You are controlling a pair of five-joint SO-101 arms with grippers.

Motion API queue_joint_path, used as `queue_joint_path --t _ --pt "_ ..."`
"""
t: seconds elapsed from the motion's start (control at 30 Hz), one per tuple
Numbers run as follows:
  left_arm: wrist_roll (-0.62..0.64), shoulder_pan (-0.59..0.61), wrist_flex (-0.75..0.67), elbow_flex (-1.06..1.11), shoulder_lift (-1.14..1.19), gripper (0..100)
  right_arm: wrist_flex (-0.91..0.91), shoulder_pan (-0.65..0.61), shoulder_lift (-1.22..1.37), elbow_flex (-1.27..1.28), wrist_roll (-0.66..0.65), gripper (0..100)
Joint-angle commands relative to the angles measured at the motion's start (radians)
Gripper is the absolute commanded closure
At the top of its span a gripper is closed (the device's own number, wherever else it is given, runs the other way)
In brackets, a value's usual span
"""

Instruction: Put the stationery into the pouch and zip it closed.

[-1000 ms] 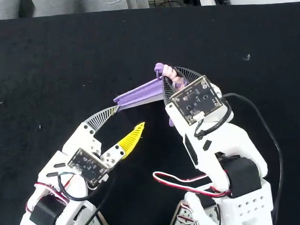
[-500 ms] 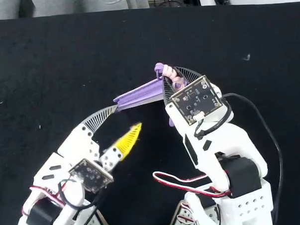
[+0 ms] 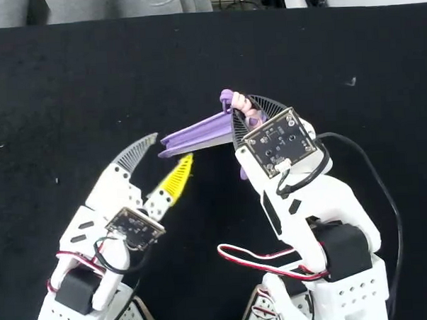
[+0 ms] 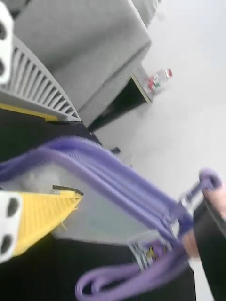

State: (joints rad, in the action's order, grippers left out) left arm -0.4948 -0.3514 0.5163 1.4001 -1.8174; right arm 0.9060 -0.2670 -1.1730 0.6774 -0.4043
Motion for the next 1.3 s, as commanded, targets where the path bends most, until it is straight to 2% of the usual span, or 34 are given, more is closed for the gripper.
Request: queue_joint_path --t 0.0,0.13,0.4,0.6,0.77,1.03,1.27 --pt "-0.012 -0.088 -0.025 -0.002 -0.005 77 -0.035 0.002 -0.021 -0.001 -0.006 98.7" --pt "-0.012 -0.151 -0.025 0.036 -0.005 77 -0.041 0.003 -0.022 0.021 -0.006 98.7" --pt "-0.009 -0.165 -0.020 0.087 -0.005 78 -0.043 0.002 -0.022 0.030 -0.008 98.7" --pt "-0.008 -0.165 -0.063 0.085 -0.005 98 -0.035 0.002 -0.022 0.033 -0.008 98.7" --pt "-0.005 -0.156 -0.084 0.104 -0.005 97 -0.038 0.021 -0.022 0.044 -0.008 98.7" --pt "-0.011 -0.065 -0.054 0.128 -0.006 97 -0.107 0.160 -0.015 0.041 -0.015 98.7" --pt "-0.009 -0.054 -0.051 0.130 -0.006 97 -0.155 0.255 -0.015 0.038 -0.018 98.7"
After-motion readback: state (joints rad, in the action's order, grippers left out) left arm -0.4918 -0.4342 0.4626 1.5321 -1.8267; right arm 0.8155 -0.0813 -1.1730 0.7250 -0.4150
